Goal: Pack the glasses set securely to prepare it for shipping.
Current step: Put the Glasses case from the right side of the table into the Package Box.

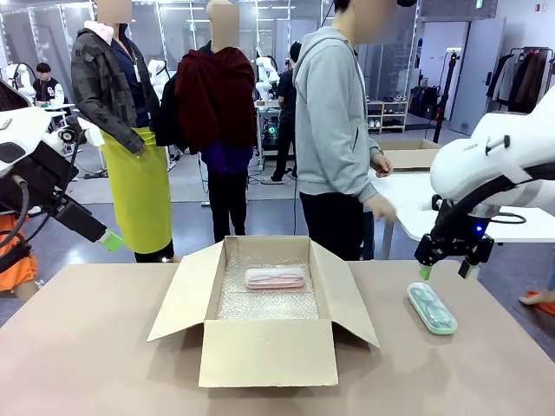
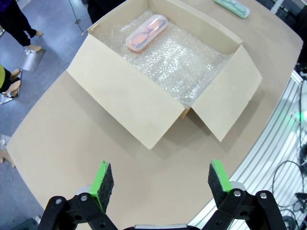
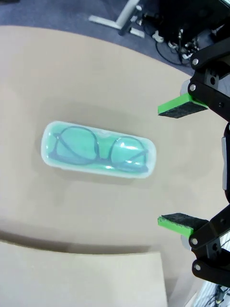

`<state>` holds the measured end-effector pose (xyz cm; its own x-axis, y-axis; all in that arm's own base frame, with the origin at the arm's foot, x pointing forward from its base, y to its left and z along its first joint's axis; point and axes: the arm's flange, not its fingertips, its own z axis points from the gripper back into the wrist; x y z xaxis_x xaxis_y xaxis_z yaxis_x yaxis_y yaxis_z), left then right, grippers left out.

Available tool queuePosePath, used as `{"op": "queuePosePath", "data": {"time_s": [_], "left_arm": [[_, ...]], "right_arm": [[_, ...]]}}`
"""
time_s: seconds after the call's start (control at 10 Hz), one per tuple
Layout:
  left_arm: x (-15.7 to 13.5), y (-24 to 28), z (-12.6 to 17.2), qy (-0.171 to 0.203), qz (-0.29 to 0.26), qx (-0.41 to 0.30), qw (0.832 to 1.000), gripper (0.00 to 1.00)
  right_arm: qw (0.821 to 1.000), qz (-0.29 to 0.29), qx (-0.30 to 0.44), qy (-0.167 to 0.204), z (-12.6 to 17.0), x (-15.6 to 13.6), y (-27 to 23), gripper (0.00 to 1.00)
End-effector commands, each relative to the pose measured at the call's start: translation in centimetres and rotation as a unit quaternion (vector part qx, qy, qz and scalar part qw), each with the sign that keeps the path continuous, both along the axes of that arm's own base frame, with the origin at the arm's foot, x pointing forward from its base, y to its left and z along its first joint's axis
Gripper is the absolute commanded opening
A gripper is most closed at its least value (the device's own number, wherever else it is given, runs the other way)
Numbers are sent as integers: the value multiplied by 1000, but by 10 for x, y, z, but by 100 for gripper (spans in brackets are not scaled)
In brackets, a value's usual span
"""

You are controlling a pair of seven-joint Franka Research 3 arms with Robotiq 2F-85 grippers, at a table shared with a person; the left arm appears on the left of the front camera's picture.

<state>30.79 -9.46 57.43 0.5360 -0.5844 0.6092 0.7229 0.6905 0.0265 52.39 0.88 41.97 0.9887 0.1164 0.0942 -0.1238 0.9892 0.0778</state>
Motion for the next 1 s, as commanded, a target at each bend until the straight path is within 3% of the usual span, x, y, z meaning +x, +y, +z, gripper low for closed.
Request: {"op": "queuePosePath", "data": {"time_s": [0.0,0.4,0.9], "left_arm": [[0,1,0,-9,-5,-5,1000,100],[0,1,0,-9,-5,-5,1000,100],[0,1,0,-9,-5,-5,1000,100]], "right_arm": [[999,-29,-9,12,-12,18,-1,100],[999,-41,3,28,-67,43,-9,100],[997,-59,23,50,-102,46,-2,100]]}}
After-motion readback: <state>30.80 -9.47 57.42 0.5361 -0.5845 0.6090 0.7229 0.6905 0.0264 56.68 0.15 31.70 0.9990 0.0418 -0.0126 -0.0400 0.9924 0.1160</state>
